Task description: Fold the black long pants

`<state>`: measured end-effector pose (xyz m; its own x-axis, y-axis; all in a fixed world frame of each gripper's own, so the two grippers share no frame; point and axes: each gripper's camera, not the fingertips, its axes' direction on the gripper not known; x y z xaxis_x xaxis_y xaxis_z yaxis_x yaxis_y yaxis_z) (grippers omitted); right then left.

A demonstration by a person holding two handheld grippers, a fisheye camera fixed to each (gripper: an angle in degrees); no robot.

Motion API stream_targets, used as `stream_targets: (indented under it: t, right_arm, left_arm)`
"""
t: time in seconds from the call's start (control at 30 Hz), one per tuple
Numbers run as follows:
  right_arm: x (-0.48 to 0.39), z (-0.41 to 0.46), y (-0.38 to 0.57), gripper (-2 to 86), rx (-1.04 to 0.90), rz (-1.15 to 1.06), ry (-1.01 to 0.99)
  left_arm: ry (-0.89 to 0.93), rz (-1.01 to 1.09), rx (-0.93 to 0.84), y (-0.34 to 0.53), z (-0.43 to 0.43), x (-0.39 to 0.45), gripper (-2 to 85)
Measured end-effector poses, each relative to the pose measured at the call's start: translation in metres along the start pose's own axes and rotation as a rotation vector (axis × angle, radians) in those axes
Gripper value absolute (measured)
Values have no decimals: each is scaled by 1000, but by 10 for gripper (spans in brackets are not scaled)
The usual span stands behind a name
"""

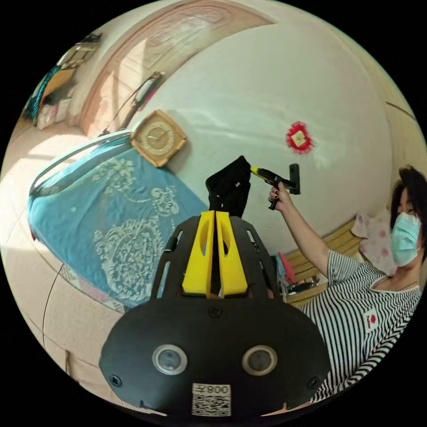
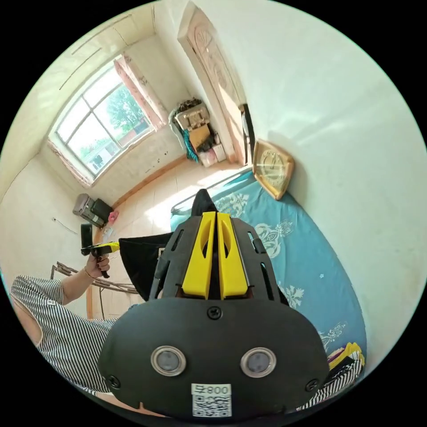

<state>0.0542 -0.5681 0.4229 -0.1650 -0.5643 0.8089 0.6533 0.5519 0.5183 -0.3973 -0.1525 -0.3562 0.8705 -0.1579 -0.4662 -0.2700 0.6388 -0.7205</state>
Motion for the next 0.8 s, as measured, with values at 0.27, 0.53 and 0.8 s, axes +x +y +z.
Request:
stream_targets:
  t: [0.27,0.53,0.8]
  right_arm:
    - [85,225,142,-3,-379,222,-33]
    - [185,152,477,0,-322,698,-196]
    - [173,73,744,0,-145,1068,-349]
  left_arm:
    - [-239,-545,-196,1,10,-245,2]
    - [-250,-614,-534,-7,87,-330,1]
    - [-349,-550,-682,-49,143,-392,5]
